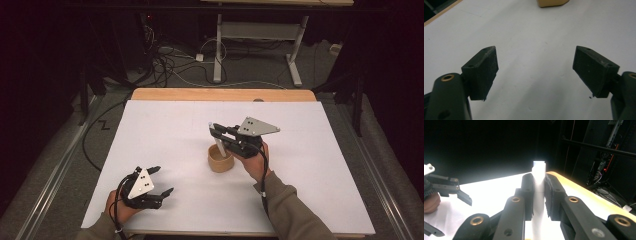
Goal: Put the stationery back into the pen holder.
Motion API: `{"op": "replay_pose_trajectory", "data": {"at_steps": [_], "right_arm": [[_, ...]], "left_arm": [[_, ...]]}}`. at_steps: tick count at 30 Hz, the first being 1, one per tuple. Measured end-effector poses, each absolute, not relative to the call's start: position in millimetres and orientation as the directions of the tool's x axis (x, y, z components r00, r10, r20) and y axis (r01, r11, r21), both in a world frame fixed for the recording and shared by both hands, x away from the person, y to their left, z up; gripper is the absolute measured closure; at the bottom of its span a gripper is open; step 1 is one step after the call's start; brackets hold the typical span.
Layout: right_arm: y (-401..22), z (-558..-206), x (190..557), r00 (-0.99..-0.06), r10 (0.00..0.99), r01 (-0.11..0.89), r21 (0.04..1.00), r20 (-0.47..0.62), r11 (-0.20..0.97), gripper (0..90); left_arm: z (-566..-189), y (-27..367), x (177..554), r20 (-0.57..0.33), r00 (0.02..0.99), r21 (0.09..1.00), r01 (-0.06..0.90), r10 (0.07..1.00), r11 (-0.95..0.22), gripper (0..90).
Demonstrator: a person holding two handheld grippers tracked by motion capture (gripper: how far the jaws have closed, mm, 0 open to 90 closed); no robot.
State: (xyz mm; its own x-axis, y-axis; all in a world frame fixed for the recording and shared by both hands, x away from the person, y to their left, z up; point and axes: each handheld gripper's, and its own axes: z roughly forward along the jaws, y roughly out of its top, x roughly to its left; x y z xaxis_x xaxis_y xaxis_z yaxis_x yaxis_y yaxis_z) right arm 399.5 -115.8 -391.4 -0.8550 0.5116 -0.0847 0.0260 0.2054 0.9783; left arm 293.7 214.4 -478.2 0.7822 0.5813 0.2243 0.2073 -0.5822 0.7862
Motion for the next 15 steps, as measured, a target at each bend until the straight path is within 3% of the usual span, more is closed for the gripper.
{"op": "replay_pose_trajectory", "data": {"at_steps": [15], "right_arm": [[-123, -406, 401, -0.831, 0.55, 0.056, 0.972, -0.081, 0.228, 76.7]], "left_arm": [[-478, 214, 294, 0.234, 0.777, 0.782, 0.206, 0.584, -0.588, 19.7]]}}
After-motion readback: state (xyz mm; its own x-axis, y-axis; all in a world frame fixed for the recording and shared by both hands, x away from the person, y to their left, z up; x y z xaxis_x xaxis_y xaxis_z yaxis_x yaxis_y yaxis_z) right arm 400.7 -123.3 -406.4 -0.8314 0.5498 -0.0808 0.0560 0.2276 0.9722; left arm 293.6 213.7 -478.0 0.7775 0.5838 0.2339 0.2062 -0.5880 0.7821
